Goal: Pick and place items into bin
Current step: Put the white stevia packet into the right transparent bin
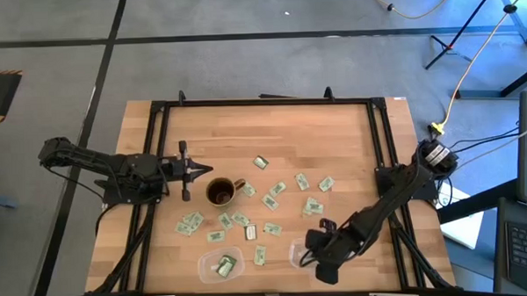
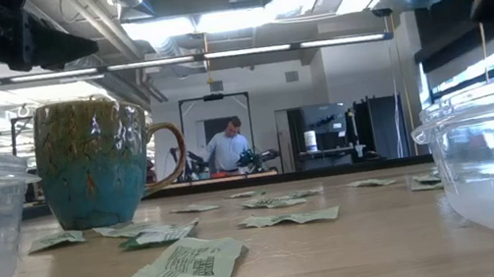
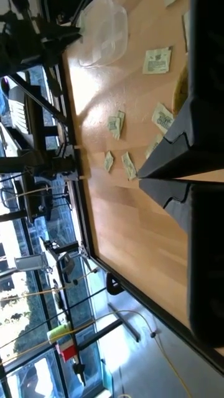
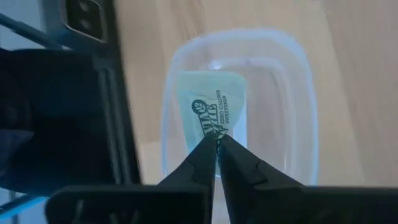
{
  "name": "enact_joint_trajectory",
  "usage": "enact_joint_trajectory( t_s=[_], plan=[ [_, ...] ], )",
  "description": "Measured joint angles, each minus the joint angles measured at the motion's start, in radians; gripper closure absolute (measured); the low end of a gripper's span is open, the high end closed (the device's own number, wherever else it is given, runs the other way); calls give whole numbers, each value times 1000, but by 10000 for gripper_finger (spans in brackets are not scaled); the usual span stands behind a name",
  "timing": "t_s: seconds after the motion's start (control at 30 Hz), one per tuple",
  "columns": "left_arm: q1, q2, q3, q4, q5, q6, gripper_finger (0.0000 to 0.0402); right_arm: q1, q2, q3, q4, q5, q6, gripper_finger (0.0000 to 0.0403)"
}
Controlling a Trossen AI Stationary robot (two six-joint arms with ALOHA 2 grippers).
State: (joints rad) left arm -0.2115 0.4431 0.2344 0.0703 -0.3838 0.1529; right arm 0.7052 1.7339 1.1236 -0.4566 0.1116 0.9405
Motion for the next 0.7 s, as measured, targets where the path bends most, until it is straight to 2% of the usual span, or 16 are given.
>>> enact_joint_trajectory(
  t_s=[0.43,0.7],
  plan=[
    [0,5,0,1,-1,0,394,0,74,0,-3,-13,24,375],
    [0,5,0,1,-1,0,396,-8,71,0,-6,-50,28,312]
  ],
)
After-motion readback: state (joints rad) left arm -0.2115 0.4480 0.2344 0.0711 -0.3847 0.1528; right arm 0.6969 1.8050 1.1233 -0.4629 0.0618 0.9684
